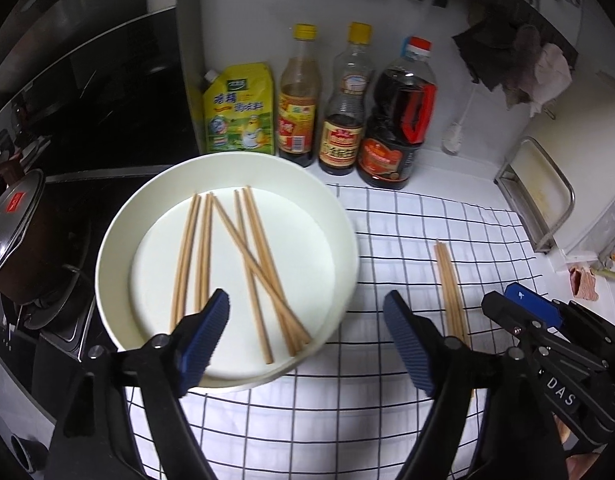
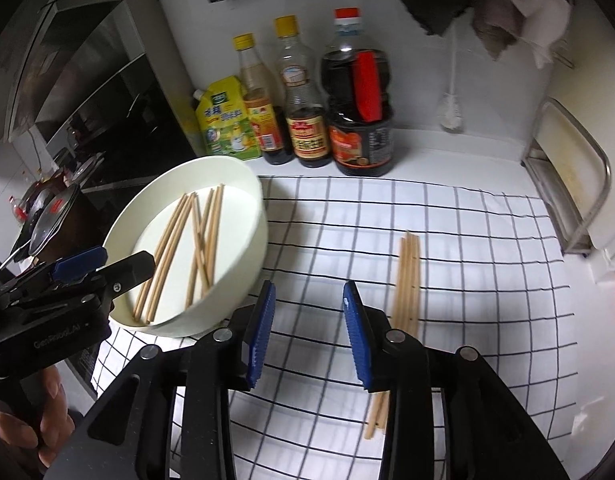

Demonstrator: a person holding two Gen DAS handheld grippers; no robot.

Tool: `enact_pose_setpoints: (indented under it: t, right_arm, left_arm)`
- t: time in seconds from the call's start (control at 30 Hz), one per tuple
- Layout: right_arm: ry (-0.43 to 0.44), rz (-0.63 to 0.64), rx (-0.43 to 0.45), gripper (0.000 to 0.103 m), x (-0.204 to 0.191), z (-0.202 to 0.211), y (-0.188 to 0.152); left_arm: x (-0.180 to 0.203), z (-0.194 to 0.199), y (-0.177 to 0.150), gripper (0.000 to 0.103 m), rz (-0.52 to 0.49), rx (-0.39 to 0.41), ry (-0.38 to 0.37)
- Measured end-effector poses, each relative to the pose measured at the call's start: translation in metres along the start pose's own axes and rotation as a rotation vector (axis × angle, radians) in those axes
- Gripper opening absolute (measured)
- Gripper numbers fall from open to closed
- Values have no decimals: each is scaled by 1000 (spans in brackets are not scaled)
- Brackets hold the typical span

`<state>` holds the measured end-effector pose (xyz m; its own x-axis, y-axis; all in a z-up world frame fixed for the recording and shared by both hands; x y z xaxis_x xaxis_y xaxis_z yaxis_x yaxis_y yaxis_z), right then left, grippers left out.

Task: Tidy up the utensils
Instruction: 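Move both open tools back to the remaining chopsticks on the mat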

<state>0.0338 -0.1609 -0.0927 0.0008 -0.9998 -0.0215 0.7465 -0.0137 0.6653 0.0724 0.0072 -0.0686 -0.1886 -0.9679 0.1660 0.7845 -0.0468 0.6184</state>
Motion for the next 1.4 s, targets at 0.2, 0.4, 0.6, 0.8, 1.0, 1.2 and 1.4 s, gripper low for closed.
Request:
enact_pose_setpoints:
  t: [0.2, 0.4, 0.6, 0.8, 1.0, 1.2, 1.4]
  right_arm:
    - [-33, -40, -7, 38, 29, -1, -8]
    - [-66, -73, -27, 38, 58, -7, -20]
    - [-92, -82, -67, 38, 81, -23, -38]
    - [-112, -78, -106, 38, 98, -48, -55]
    - [-116, -73, -145, 38, 106, -75, -70]
    - [-120, -42, -151, 38, 101, -86, -75]
    - [-110, -26, -159, 38, 97, -97, -75]
  left_arm:
    - [22, -7, -1, 89, -24, -7, -21]
    - [44, -22, -7, 92, -38, -32, -58]
    - [65, -41, -18, 92, -59, -66, -77]
    - [74, -64, -31, 92, -57, -101, -71]
    - [78, -86, -44, 92, -58, -132, -55]
    - [78, -100, -50, 92, -36, -135, -51]
    - [79, -107, -53, 92, -30, -139, -48]
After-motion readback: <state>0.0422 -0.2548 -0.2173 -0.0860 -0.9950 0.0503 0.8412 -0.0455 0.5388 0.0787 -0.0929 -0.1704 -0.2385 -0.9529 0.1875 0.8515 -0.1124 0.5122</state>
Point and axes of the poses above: each gripper's, at about its wrist camera, not at the fingertips, and z roughly against the way its jaws point, x to its right, y to its top, the point moved 7 cm from there along -z, roughly the way its jaws point, and after that the axes turned 7 degrees about -y, right-handed, at the moved point
